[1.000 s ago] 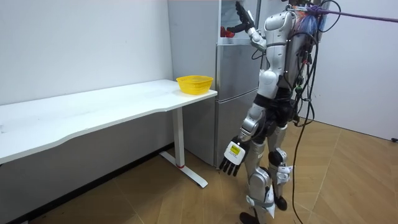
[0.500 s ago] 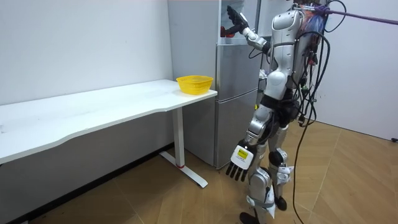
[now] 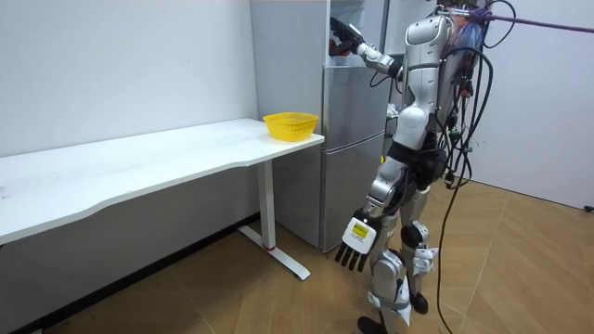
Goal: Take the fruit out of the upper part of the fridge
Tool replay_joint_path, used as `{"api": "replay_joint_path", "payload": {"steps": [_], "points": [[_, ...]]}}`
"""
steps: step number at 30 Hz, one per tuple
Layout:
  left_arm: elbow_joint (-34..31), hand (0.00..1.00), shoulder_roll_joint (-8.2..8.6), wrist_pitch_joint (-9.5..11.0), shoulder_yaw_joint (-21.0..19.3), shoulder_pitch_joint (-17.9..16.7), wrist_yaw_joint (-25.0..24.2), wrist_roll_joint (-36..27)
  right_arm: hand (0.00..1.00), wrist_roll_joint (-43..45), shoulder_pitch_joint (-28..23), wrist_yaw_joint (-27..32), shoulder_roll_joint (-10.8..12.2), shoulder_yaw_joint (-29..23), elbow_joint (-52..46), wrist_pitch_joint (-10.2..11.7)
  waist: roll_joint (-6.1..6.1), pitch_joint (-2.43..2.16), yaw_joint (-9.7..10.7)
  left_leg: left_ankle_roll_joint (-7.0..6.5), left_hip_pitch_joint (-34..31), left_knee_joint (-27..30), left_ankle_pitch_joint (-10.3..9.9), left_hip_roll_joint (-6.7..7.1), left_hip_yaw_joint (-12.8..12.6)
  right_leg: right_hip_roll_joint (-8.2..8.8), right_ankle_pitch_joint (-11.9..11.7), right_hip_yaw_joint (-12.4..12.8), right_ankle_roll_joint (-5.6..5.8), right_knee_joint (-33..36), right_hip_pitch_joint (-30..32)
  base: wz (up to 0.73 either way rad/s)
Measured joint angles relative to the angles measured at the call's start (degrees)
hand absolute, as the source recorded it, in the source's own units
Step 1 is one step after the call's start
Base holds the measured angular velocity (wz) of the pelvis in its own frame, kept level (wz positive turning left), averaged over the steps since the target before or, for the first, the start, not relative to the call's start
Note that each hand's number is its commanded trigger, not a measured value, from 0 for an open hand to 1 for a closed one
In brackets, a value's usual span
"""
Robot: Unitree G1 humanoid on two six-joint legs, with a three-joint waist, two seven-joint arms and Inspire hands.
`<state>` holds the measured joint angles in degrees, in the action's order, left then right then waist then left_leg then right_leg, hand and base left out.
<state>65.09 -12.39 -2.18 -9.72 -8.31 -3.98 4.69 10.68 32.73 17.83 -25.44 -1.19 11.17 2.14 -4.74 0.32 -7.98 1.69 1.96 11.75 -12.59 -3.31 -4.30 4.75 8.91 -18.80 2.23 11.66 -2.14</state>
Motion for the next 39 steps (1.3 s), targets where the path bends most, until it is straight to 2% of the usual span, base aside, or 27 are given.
{"api": "replay_joint_path", "payload": {"steps": [6,15,22,27,31,34,36,39], "points": [[-0.36,0.00,-0.02,-0.43,1.11,0.06,0.88,0.00,0.00,-1.24,1.64,-0.35,-0.90,0.02,2.64,-0.99,-0.40,-0.08,0.04,0.00,-0.37,-0.02,0.00,0.03,0.34,0.01,-0.01,-0.16,-0.02,0.05,0.13,0.00],[-0.94,0.00,-0.04,-0.79,1.69,-0.07,1.14,-0.09,0.00,-3.49,2.59,-1.36,-1.57,0.03,4.08,-1.13,-0.47,-0.14,0.16,-0.03,-0.51,0.43,0.02,0.05,0.42,0.01,-0.01,-0.13,-0.02,0.03,0.21,0.00],[-1.93,0.00,-0.04,-1.85,1.68,-0.18,0.98,-0.03,0.00,-6.79,5.36,-5.30,-2.35,0.07,6.56,-3.18,-0.52,-0.23,0.85,-0.03,-1.01,0.76,0.02,0.05,0.66,0.02,-0.01,-0.26,-0.02,0.03,0.24,0.03],[-3.23,0.00,-0.36,-2.30,1.94,-0.10,1.05,-0.06,0.00,-11.82,5.92,-8.31,-5.18,2.37,8.41,-3.49,-0.99,-0.62,1.26,-0.01,-1.33,1.24,0.05,0.08,1.23,0.02,-0.01,-0.29,-0.02,0.03,0.12,0.06],[-3.25,0.00,-0.48,-2.52,1.98,-0.13,0.99,-0.13,0.00,-14.45,6.78,-10.49,-5.96,2.73,11.07,-3.61,-1.05,-0.63,1.29,-0.01,-1.39,1.49,0.05,0.09,1.22,0.03,-0.01,-0.07,-0.02,0.08,0.10,0.00],[-3.77,0.00,-0.64,-3.28,1.97,-0.37,0.86,-0.27,0.00,-16.25,7.81,-12.80,-6.26,2.72,12.86,-4.92,-1.05,-0.63,1.46,-0.02,-1.59,1.77,0.04,0.04,1.22,0.00,-0.02,-0.09,-0.03,0.13,0.07,0.01],[-4.36,0.00,-0.65,-4.76,1.72,-0.21,0.80,-0.02,0.00,-18.86,9.80,-14.78,-6.56,2.73,15.79,-6.04,-1.08,-0.62,1.24,-0.01,-1.77,1.72,0.03,0.04,1.36,-0.02,-0.13,-0.14,-0.21,0.12,0.11,0.00],[-4.36,0.00,-0.67,-5.74,1.43,-0.11,0.68,-0.30,0.00,-20.66,12.10,-18.36,-6.84,2.76,19.32,-7.21,-1.09,-0.64,1.22,0.00,-1.67,1.84,0.02,-0.02,1.36,-0.07,-0.24,-0.17,-0.39,0.12,-0.04,0.00]]}}
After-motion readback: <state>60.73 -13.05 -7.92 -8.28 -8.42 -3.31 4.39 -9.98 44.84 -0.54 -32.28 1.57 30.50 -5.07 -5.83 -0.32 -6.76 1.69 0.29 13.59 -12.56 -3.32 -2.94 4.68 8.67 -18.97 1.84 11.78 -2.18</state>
